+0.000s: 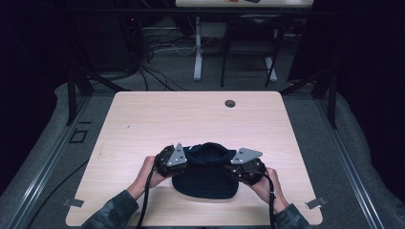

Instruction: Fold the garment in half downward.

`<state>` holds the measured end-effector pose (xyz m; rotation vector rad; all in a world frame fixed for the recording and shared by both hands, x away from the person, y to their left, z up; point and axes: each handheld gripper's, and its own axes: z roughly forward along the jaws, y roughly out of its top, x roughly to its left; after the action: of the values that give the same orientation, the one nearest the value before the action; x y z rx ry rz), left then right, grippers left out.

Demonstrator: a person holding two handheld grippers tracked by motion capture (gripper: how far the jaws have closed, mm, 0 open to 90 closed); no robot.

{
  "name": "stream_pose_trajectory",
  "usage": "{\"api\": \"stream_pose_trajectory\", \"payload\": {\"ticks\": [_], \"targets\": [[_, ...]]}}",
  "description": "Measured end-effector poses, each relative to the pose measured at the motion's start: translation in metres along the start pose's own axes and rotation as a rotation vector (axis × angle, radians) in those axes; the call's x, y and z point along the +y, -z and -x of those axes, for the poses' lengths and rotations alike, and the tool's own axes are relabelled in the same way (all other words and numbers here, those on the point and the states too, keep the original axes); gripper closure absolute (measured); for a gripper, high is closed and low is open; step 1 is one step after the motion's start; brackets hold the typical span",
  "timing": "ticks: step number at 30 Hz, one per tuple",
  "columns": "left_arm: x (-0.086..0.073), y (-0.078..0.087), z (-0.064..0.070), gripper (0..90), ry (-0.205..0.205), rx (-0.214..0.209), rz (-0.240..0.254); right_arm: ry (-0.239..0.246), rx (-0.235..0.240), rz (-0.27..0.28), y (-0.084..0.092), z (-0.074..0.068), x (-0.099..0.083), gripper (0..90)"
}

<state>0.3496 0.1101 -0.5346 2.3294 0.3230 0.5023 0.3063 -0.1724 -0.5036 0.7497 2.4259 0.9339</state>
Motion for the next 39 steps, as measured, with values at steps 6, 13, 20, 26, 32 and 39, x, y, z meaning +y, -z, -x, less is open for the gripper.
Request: {"api": "stream_pose_trajectory", "payload": {"ticks": [6, 13, 20, 26, 32, 39], "targets": [[-0.006, 0.014, 0.004, 40.7, 0.058, -0.034, -0.012, -0.072, 0.007, 0.045, 0.016, 0.01, -0.007, 62.4], [-0.001, 0.044, 0.006, 34.5, 0.074, -0.028, 0.045, -0.143, -0.005, 0.078, 0.007, 0.021, 0.001, 59.2], [0.009, 0.046, -0.013, 34.0, 0.147, 0.034, 0.085, -0.179, 0.022, 0.077, -0.02, 0.024, 0.014, 54.1], [0.006, 0.004, -0.016, 28.0, 0.225, -0.008, 0.004, -0.17, 0.062, 0.02, -0.039, 0.013, 0.009, 51.4], [-0.005, -0.022, -0.001, 23.4, 0.213, -0.024, -0.069, -0.163, 0.085, -0.053, -0.05, 0.002, -0.008, 45.4], [-0.02, -0.027, 0.007, 19.5, 0.206, -0.01, -0.088, -0.129, 0.069, -0.072, -0.054, -0.003, -0.025, 38.9]]}}
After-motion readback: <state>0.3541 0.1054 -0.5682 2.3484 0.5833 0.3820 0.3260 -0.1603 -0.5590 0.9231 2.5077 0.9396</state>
